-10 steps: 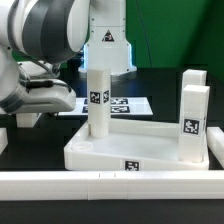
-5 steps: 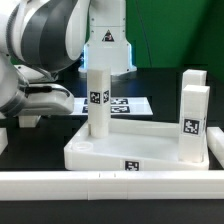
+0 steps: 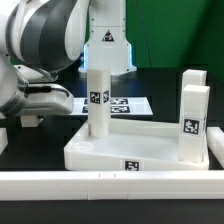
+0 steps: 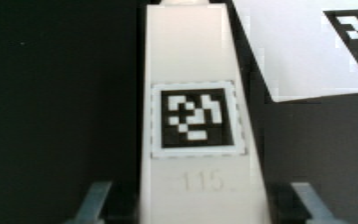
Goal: Assemble desk
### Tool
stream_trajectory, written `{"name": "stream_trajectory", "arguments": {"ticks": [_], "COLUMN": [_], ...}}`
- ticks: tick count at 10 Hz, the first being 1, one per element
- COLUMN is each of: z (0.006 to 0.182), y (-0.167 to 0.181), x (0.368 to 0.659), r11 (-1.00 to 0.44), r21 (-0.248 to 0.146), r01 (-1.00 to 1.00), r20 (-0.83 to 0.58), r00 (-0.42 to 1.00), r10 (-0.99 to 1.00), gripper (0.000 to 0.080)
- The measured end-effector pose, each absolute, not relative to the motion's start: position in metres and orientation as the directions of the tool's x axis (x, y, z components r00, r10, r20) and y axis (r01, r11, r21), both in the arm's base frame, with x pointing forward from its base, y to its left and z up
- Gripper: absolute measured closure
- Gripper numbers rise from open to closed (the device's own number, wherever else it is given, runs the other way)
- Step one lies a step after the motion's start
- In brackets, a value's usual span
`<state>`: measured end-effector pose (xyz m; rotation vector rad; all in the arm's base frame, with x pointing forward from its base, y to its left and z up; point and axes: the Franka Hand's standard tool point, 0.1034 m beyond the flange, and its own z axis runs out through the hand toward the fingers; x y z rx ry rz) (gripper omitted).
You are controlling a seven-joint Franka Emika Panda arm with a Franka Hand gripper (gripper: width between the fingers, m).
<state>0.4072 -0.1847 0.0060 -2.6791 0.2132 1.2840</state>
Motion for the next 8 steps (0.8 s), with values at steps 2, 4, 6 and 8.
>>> {"name": "stream_trajectory", "arguments": {"ticks": [2, 4, 6, 8], "z": [0.012, 0.063, 0.088, 0.080], "y": [-0.183, -0.172, -0.169, -0.175], "x": [0.407, 0.428, 0.439, 0.447], "r11": [-0.976, -0.975, -0.986, -0.989], "r21": [-0.087, -0.112, -0.102, -0.089], "r01": [-0.201, -0.192, -0.131, -0.118], "r20": [-0.791, -0.787, -0.754, -0.687], "r00": [0.610, 0.617, 0.657, 0.726], "r10": [-0.055, -0.031, -0.010, -0.025], "gripper": [0.0511, 0.0510, 0.0509, 0.0509]}}
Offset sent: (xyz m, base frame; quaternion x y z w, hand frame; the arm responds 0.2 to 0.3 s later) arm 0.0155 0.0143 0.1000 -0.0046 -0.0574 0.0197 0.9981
